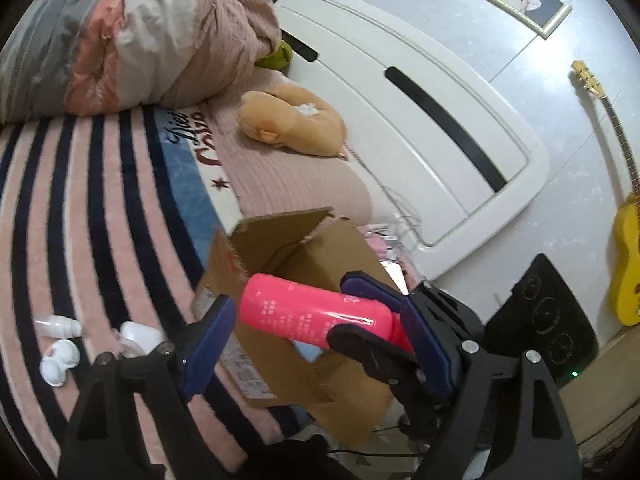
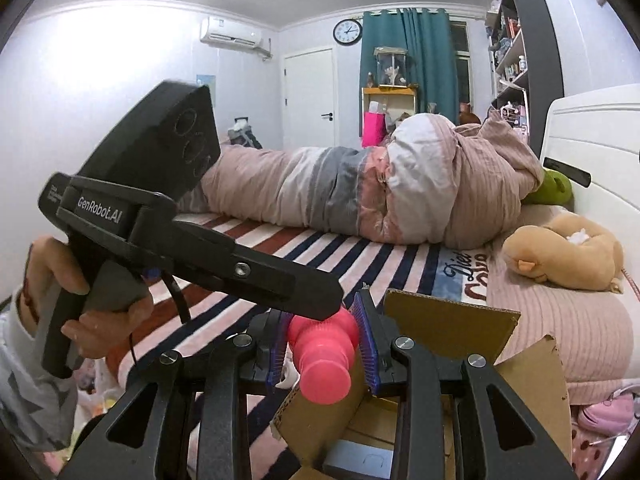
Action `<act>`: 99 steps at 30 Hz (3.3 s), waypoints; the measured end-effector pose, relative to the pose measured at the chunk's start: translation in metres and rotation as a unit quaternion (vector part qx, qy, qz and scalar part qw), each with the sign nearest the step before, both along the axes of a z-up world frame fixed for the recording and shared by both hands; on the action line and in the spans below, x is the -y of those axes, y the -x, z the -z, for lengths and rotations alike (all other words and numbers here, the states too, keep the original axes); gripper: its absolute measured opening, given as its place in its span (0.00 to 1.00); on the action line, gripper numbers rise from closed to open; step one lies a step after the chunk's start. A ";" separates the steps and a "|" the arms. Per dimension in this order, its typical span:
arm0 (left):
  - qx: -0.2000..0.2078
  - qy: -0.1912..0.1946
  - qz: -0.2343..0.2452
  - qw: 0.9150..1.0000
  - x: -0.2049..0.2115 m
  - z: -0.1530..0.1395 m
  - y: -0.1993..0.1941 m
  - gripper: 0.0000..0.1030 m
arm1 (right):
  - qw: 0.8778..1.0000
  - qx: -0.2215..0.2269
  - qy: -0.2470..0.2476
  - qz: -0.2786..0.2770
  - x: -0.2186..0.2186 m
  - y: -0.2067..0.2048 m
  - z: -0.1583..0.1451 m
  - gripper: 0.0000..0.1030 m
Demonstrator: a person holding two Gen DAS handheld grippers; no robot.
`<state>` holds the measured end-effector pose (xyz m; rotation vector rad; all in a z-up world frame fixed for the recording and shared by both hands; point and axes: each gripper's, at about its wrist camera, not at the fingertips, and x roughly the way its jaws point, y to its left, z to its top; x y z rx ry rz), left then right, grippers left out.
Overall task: Organize rigid objects
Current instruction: 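Lower the pink bottle into the cardboard box and open both tools, then grasp the tape dispenser with the right tool while the left tool grasps the white lens case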
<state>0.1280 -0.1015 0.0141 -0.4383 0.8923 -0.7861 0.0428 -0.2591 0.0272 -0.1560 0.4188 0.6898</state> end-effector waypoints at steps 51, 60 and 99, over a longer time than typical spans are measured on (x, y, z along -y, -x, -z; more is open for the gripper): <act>0.061 -0.094 -0.058 0.992 -0.041 -0.021 0.034 0.79 | 0.990 -0.125 0.031 0.052 0.021 -0.020 0.005 0.61; 0.060 -0.192 -0.152 0.968 -0.136 0.021 0.043 0.79 | 0.989 -0.116 0.079 -0.055 -0.101 0.006 0.011 0.61; -0.019 -0.311 -0.127 0.942 -0.158 0.180 0.033 0.28 | 0.929 -0.287 0.222 -0.076 -0.178 -0.064 0.183 0.48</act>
